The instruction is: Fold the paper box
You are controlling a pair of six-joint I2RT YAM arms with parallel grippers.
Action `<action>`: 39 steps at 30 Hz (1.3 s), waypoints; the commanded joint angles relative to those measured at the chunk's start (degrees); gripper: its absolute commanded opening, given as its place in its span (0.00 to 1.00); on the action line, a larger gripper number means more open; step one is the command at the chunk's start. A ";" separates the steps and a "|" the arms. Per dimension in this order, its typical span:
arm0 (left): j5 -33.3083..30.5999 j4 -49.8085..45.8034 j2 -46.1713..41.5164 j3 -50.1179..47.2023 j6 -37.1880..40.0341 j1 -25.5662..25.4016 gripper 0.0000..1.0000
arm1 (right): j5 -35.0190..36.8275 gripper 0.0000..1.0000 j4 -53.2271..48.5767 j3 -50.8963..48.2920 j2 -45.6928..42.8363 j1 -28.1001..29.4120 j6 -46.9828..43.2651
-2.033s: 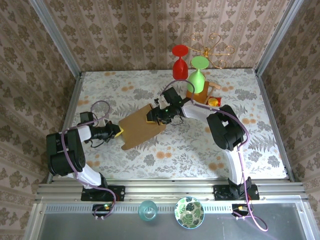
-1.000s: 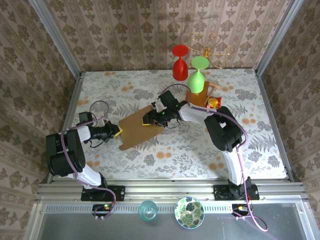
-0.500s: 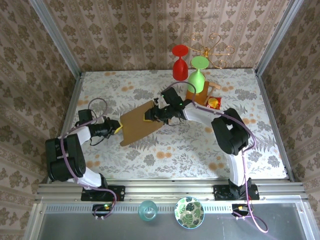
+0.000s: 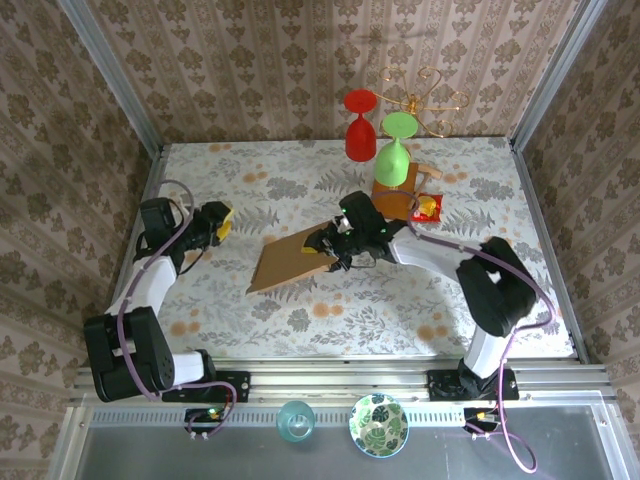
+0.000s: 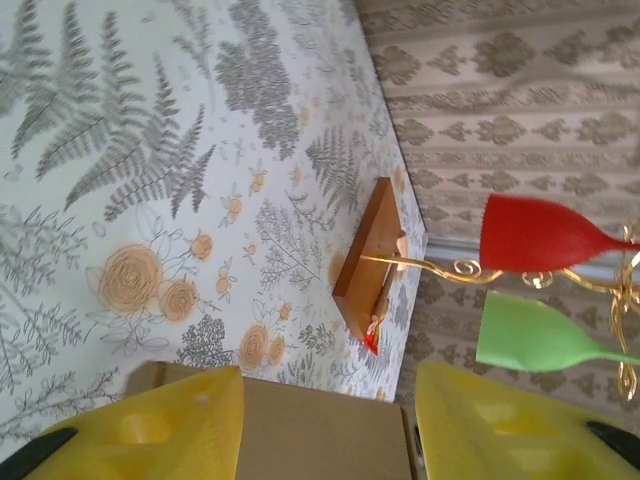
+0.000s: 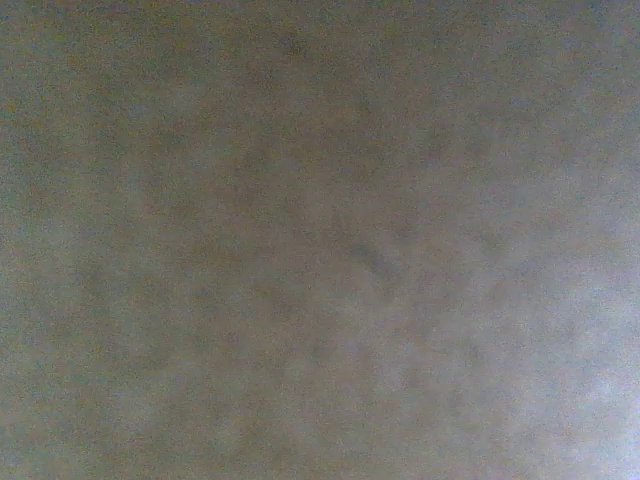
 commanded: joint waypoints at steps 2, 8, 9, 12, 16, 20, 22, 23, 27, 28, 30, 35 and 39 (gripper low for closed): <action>-5.97 -7.43 -1.11 0.77 -6.64 -2.18 0.51 | 2.97 0.35 0.91 -6.65 -7.90 -3.21 13.47; -21.09 -17.08 -8.47 0.57 -11.54 -6.96 0.62 | -2.45 0.31 2.37 -14.92 -15.01 -9.95 22.19; -25.36 -17.39 -11.28 0.19 -12.73 -8.92 0.67 | -3.08 0.31 2.42 -15.73 -16.08 -10.86 23.41; -36.03 -22.37 -16.59 4.29 -8.71 -13.32 0.74 | -4.77 0.30 1.98 -17.24 -18.00 -12.68 25.06; -57.86 -23.94 -22.99 12.94 10.11 -24.14 0.95 | -6.27 0.30 2.73 -19.04 -18.01 -13.91 26.46; -68.00 -16.73 -26.46 7.41 -2.55 -27.71 1.00 | -7.79 0.29 4.62 -21.24 -18.01 -15.79 26.66; -57.44 -2.41 -25.18 0.16 -5.30 -22.42 0.86 | -8.49 0.29 3.14 -21.18 -18.01 -17.05 24.99; -54.29 -1.68 -23.23 -0.45 -9.50 -21.01 0.69 | -9.06 0.29 2.82 -21.23 -18.01 -17.70 24.54; -38.56 -23.08 -12.27 9.68 -13.27 -21.07 0.68 | -10.69 0.30 2.47 -20.22 -17.02 -19.81 23.89; -33.25 -26.95 -9.42 11.64 -13.57 -21.11 0.68 | -11.25 0.29 2.33 -19.73 -16.61 -20.11 23.93; -23.01 -34.65 -3.64 13.33 -16.34 -21.16 0.63 | -13.92 0.30 2.63 -18.48 -14.57 -20.41 24.06; -17.64 -20.06 -0.72 4.42 -28.34 -23.28 0.60 | -18.28 0.31 4.06 -16.63 -10.96 -20.73 23.94; -16.91 -14.46 3.49 4.35 -35.66 -24.83 0.63 | -21.99 0.31 4.78 -15.47 -8.09 -20.83 22.80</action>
